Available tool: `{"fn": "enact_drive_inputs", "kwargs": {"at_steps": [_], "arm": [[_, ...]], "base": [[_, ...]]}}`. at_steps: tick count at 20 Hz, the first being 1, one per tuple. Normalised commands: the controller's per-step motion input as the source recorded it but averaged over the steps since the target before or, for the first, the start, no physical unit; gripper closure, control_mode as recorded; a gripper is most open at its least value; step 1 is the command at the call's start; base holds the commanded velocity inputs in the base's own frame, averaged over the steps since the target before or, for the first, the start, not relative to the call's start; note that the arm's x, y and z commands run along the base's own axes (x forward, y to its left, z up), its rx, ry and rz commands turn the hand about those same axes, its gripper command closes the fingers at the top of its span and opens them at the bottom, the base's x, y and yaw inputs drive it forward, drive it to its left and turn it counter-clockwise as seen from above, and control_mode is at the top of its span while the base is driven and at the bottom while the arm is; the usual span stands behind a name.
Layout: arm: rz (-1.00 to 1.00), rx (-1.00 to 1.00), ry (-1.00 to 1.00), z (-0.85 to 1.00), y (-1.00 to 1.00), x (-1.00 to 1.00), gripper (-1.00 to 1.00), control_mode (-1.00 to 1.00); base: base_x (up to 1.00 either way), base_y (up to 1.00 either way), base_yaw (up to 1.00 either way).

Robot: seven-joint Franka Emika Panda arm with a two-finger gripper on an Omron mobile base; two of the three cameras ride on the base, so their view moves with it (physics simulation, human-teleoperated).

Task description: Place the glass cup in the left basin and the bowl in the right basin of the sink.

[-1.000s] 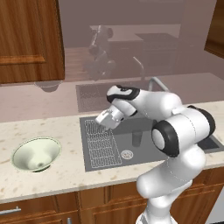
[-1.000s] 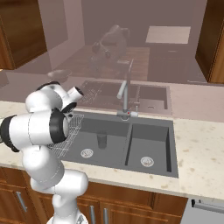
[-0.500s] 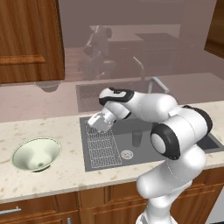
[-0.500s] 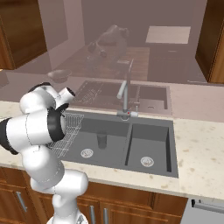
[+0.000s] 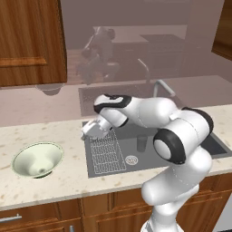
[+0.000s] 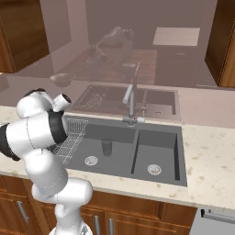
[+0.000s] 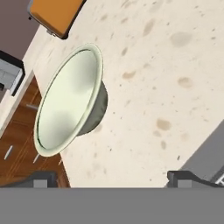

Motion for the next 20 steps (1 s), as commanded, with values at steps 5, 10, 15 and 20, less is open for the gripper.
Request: {"fn": "enact_drive_inputs", "kwargs": {"at_steps": [5,10,15,20], "arm": [[0.00,0.03,0.00,-0.22,0.40,0.00,-1.00,-1.00],[0.00,0.04,0.00,-0.26,0.35,0.00,-1.00,-1.00],[0.00,0.01,0.00,-0.20,0.31,0.00,-1.00,-1.00],[0.00,0.00,0.00,-0.09,0.32,0.00,-1.00,-1.00]], "base": [[0.00,0.00,0.00],[0.00,0.00,0.00],[0.00,0.00,0.00],[0.00,0.00,0.00]]}}
